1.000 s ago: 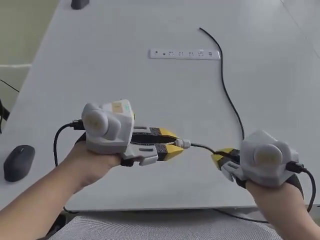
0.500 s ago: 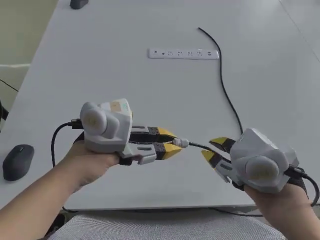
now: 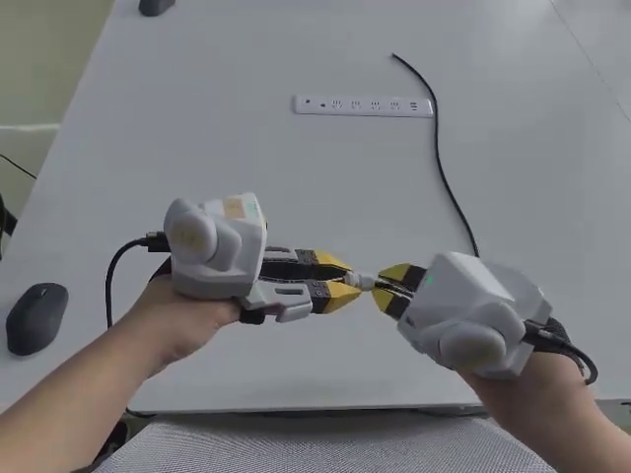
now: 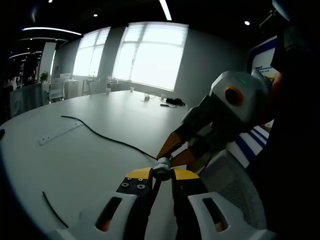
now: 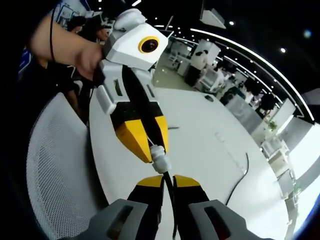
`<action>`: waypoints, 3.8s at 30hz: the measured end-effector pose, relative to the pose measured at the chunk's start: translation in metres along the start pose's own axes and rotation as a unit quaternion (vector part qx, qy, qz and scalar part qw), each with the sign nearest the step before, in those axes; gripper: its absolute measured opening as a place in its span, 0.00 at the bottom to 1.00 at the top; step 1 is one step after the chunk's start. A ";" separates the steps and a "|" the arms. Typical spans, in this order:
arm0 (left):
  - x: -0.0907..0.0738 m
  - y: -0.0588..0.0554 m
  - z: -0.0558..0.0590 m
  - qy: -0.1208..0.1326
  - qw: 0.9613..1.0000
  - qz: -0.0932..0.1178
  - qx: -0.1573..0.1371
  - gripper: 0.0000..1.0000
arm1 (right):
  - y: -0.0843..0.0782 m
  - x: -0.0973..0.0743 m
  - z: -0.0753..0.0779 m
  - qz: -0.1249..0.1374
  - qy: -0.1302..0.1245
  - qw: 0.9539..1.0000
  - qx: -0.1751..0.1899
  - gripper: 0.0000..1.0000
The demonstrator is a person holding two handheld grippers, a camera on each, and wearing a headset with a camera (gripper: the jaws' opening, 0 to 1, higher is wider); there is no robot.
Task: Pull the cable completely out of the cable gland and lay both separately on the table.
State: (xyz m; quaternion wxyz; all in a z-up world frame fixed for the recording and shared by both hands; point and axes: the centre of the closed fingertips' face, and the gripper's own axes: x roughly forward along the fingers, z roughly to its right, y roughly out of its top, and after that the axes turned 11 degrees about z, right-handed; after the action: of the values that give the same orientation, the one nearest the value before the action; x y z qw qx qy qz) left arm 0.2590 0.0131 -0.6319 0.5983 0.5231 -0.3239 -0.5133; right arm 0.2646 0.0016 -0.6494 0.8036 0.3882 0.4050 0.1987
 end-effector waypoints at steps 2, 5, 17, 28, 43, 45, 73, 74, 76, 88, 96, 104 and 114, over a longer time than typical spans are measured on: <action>0.000 0.000 0.000 -0.001 1.000 0.000 0.000 0.15 | 0.000 0.000 0.000 0.000 0.000 1.000 0.001 0.02; -0.001 -0.001 0.000 -0.002 1.000 -0.001 0.002 0.15 | -0.001 0.001 -0.001 -0.002 0.002 1.000 0.003 0.01; -0.003 -0.002 -0.001 -0.006 1.000 -0.002 0.006 0.15 | -0.008 0.002 0.000 -0.005 0.003 1.000 0.029 0.00; -0.001 -0.003 -0.005 -0.003 1.000 -0.006 0.000 0.15 | -0.018 0.004 0.005 -0.003 -0.009 0.998 0.054 0.00; 0.001 -0.001 -0.006 0.002 1.000 -0.001 -0.009 0.15 | -0.060 0.000 0.022 -0.029 -0.047 0.992 0.116 0.00; 0.001 0.000 -0.006 0.004 1.000 0.001 -0.010 0.15 | -0.068 -0.001 0.023 -0.034 -0.050 0.989 0.134 0.00; 0.003 -0.003 -0.005 0.011 1.000 -0.001 0.000 0.15 | -0.112 -0.005 0.015 -0.052 -0.098 0.951 0.289 0.00; 0.002 -0.003 -0.005 0.012 1.000 -0.002 0.001 0.15 | -0.112 -0.006 0.015 -0.051 -0.097 0.952 0.286 0.00; 0.001 -0.004 -0.005 0.013 1.000 -0.003 0.002 0.15 | -0.111 -0.007 0.014 -0.050 -0.097 0.952 0.286 0.00; -0.002 -0.001 -0.009 0.022 1.000 0.000 0.006 0.15 | -0.104 -0.010 0.016 -0.049 -0.095 0.965 0.238 0.01; -0.003 -0.003 -0.008 0.022 1.000 -0.002 0.007 0.15 | -0.090 -0.017 0.016 -0.046 -0.074 0.977 0.193 0.10; -0.003 -0.006 -0.006 0.021 1.000 -0.006 0.002 0.15 | -0.055 -0.019 0.015 -0.020 -0.032 0.991 0.130 0.17; -0.001 -0.003 -0.004 0.020 1.000 -0.005 0.001 0.15 | -0.020 -0.003 0.005 -0.004 -0.003 0.999 0.045 0.14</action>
State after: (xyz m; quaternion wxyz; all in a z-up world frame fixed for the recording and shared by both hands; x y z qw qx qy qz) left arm 0.2613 0.0157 -0.6360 0.6016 0.5357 -0.3094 -0.5054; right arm 0.2666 -0.0151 -0.6616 0.7874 0.4231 0.4126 0.1752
